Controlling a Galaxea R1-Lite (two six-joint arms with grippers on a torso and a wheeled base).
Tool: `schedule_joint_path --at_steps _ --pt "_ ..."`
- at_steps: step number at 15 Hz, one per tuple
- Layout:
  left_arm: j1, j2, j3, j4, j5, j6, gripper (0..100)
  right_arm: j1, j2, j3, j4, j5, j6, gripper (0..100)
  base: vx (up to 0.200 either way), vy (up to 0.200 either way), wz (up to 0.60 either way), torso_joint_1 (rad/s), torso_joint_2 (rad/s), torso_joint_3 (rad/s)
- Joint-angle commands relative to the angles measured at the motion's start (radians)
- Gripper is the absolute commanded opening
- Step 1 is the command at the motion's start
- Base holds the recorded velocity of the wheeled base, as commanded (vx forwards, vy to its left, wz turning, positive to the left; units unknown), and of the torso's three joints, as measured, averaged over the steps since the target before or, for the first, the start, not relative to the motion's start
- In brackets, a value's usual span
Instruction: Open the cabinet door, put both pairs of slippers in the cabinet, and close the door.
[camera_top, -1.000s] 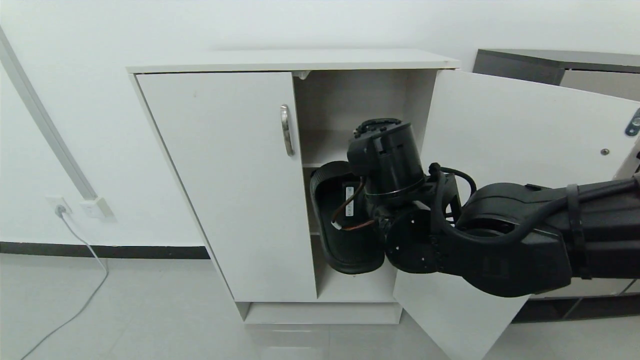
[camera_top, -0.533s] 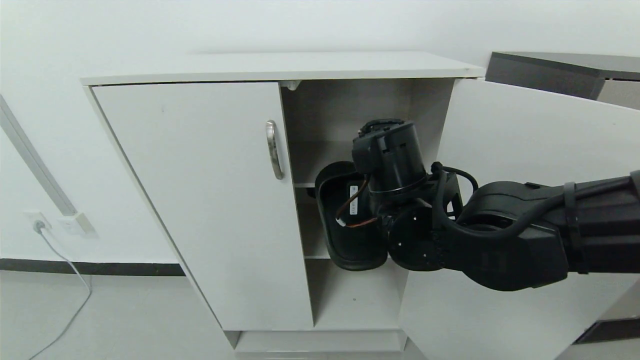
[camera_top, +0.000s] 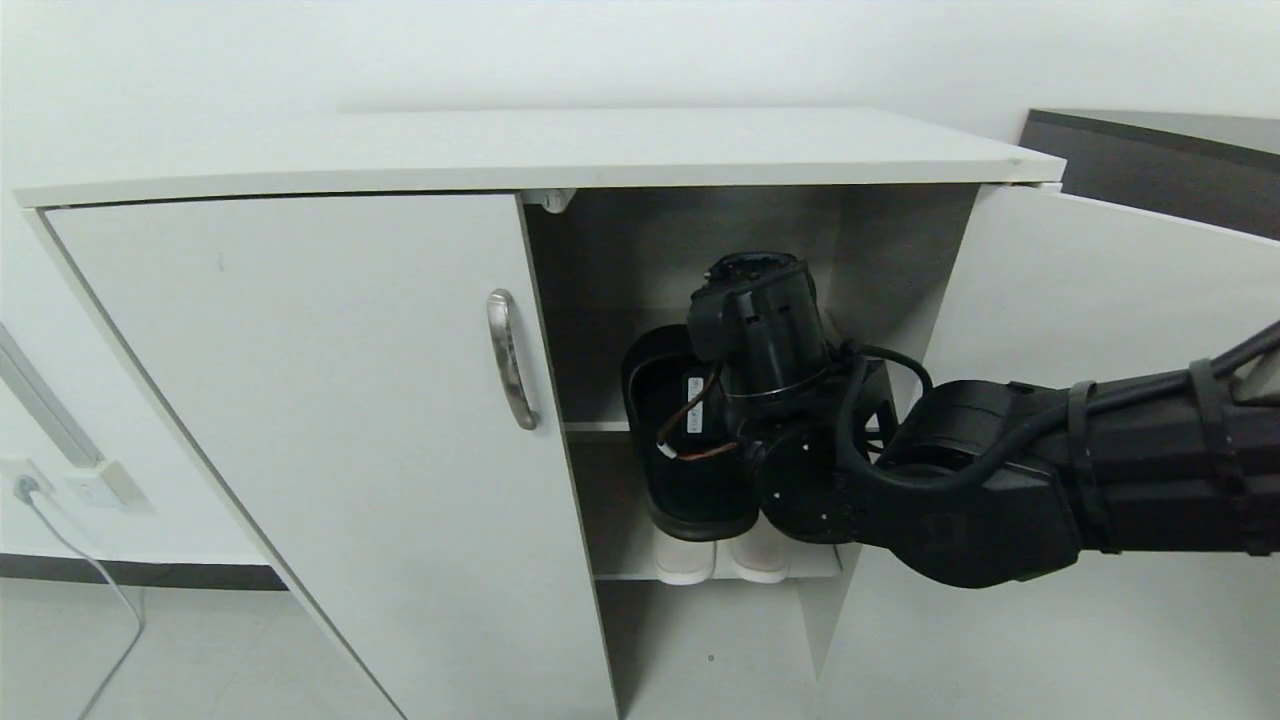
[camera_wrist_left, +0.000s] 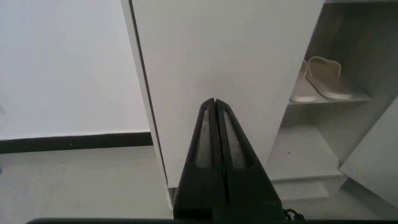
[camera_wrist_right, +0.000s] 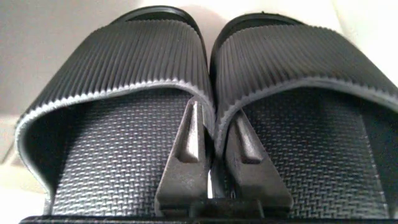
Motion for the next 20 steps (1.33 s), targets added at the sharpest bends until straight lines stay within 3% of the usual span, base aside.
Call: schedule_joint_path --at_steps 1,8,15,20 --pt "0.000 0.002 -0.001 -0.001 0.000 0.000 0 0.001 0.010 -0.004 -0.002 0.000 0.000 0 0.000 0.000 0.00 0.000 0.00 0.000" --pt "0.000 0.002 0.000 -0.001 0.000 -0.002 0 -0.046 0.091 -0.117 0.010 0.004 -0.004 0 0.000 0.000 0.00 0.000 0.00 0.000" --pt "0.000 0.002 -0.001 -0.001 0.000 -0.006 0 -0.120 0.215 -0.453 0.187 0.009 -0.037 0 0.000 0.000 0.00 0.000 0.00 0.000" --pt "0.000 0.002 -0.001 -0.001 0.000 -0.006 0 -0.138 0.246 -0.491 0.205 0.009 -0.043 0 0.000 0.000 0.00 0.000 0.00 0.000"
